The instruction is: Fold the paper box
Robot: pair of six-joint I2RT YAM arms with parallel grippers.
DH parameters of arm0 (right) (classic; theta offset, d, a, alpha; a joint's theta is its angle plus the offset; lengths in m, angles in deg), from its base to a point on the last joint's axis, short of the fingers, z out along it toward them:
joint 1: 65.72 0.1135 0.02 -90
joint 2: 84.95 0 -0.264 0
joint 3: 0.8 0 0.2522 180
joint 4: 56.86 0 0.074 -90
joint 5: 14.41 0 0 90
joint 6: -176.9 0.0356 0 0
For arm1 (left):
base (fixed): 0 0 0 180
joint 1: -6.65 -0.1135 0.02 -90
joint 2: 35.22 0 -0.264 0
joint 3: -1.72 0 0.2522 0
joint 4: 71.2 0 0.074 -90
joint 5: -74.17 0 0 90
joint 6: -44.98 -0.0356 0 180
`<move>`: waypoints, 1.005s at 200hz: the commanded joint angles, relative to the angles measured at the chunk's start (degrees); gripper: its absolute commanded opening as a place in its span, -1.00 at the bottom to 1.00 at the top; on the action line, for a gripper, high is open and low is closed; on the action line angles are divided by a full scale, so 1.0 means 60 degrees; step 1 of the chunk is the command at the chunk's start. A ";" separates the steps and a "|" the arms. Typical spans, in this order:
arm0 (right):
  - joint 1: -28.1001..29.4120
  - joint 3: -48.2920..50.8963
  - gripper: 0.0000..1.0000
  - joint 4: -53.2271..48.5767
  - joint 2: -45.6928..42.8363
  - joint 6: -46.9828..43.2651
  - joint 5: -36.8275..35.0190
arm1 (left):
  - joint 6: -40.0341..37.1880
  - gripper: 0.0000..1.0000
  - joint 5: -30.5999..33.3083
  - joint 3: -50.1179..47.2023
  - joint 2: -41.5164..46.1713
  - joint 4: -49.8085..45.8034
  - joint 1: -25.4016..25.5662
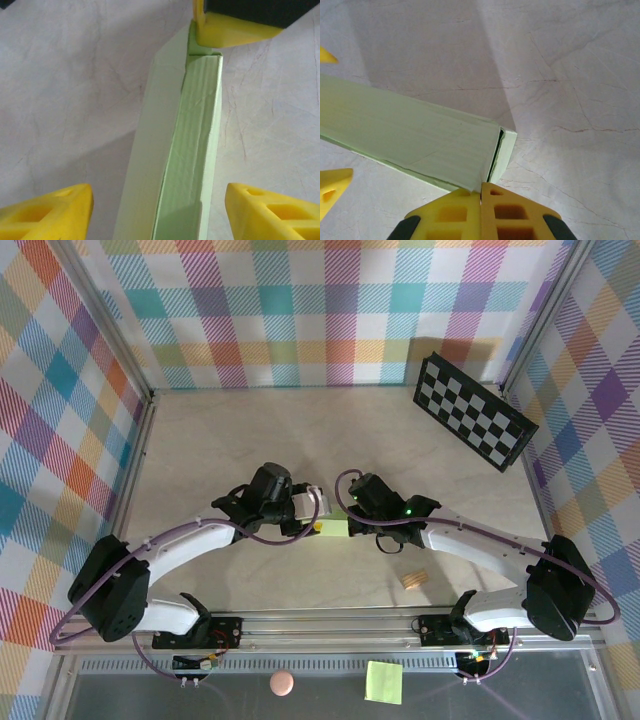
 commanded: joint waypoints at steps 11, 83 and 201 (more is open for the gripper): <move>0.0051 0.0004 -1.00 -0.0067 0.0071 -0.0223 0.0227 | -0.0329 0.27 -0.0184 -0.0223 -0.0132 0.0036 0.0221; 0.0053 -0.0058 -1.00 -0.0150 -0.0012 -0.0164 0.0313 | -0.0303 -0.26 0.0313 -0.0474 -0.0215 0.0084 0.0514; 0.0027 -0.1009 -0.63 -0.0666 -0.0857 -0.0401 -0.0098 | -0.0081 -0.25 0.0475 -0.0651 -0.0159 -0.0073 0.0676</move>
